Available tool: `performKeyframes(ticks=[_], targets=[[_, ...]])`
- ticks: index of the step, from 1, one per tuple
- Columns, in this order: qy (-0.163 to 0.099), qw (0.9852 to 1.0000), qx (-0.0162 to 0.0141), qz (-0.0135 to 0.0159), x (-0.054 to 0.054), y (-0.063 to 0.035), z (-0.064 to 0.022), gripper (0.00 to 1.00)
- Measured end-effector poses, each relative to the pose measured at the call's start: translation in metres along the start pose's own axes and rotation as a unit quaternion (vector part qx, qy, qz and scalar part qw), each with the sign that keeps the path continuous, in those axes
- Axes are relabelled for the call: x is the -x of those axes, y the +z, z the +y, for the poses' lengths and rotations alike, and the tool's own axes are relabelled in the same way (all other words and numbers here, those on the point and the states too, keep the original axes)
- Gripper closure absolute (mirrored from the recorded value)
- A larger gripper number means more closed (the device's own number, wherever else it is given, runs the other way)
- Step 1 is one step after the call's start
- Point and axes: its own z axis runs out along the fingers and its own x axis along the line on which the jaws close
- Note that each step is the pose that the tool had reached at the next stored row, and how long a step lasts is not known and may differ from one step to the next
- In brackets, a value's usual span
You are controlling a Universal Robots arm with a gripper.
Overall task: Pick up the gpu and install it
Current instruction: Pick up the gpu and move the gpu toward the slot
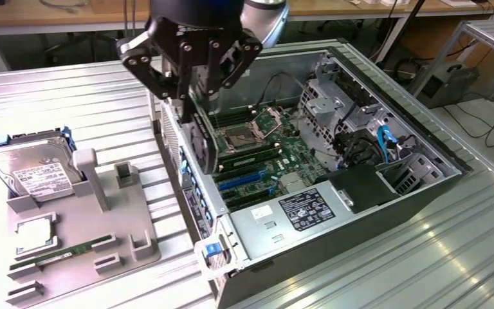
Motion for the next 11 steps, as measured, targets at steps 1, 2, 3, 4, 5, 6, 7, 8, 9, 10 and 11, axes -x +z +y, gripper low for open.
performKeyframes(ticks=[1, 2, 3, 4, 5, 6, 7, 8, 9, 10, 11], targets=[[0.0, 1.0, 0.0, 0.0005, 0.005, 0.0, -0.0001, 0.74], [0.0, 1.0, 0.0001, 0.0012, 0.011, 0.0, -0.0002, 0.74], [0.0, 1.0, 0.0001, 0.0017, 0.016, 0.0, -0.0003, 0.74], [0.0, 1.0, 0.0001, 0.0026, 0.022, 0.0002, -0.0002, 0.74], [0.0, 1.0, 0.0, 0.0036, 0.028, 0.0005, -0.0001, 0.74], [0.0, 1.0, 0.0001, 0.0042, 0.032, 0.001, 0.0, 0.74], [0.0, 1.0, 0.0001, 0.0047, 0.037, 0.0017, 0.0003, 0.74], [0.0, 1.0, 0.0001, 0.0052, 0.041, 0.0027, 0.0007, 0.74], [0.0, 1.0, 0.0001, 0.0057, 0.047, 0.0041, 0.0013, 0.74], [0.0, 1.0, 0.0001, 0.0061, 0.051, 0.0054, 0.0019, 0.74], [0.0, 1.0, 0.0001, 0.0064, 0.056, 0.007, 0.0025, 0.74]])
